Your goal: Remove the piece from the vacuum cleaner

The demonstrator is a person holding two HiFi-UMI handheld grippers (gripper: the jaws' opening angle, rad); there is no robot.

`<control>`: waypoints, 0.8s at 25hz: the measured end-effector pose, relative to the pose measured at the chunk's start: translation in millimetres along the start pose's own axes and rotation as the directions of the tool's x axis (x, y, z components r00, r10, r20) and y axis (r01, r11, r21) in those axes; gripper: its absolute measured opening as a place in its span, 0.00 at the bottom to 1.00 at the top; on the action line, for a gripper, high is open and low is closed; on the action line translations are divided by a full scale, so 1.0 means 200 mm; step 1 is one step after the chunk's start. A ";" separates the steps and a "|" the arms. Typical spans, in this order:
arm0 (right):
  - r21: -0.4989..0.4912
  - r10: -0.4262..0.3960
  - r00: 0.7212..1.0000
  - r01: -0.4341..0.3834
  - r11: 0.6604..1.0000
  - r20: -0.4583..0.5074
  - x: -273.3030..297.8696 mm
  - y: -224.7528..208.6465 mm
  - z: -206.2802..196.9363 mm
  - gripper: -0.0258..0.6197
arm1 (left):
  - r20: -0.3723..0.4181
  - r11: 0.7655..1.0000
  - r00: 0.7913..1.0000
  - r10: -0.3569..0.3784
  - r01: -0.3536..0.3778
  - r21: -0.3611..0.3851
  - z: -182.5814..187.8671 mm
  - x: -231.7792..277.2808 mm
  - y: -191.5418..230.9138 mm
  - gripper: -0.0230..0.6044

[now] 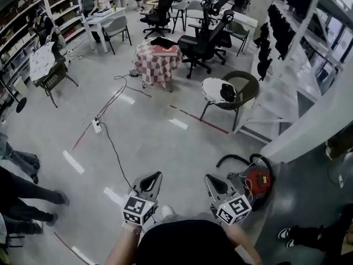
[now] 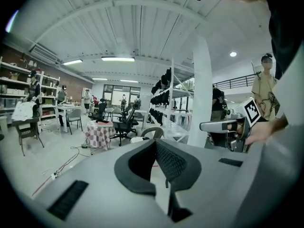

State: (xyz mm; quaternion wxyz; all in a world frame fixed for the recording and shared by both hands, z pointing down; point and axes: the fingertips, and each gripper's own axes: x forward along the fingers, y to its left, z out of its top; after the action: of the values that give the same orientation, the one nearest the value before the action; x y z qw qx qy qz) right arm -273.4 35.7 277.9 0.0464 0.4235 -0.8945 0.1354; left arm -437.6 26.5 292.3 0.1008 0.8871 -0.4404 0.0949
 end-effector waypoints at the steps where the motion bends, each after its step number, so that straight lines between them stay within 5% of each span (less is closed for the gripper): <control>1: -0.002 -0.002 1.000 0.002 1.000 -0.003 0.04 0.01 0.00 0.08 | -0.002 1.000 1.000 0.000 0.000 -0.003 -0.01 0.01 0.05 0.07; 8: 0.014 -0.022 0.999 0.022 1.000 -0.032 0.25 -0.07 -0.01 0.08 | -0.022 1.000 1.000 -0.016 0.016 -0.016 -0.02 0.13 0.25 0.07; 20: 0.058 -0.085 0.996 0.086 0.995 -0.030 0.39 -0.60 0.08 0.08 | -0.065 0.997 0.995 -0.070 0.071 0.013 0.12 0.71 0.30 0.07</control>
State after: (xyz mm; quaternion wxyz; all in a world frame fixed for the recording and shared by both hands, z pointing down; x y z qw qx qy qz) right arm -230.5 -100.1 303.4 0.0518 0.4607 -0.8705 0.1653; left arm -399.1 -124.1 312.1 0.1117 0.8993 -0.4045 0.1232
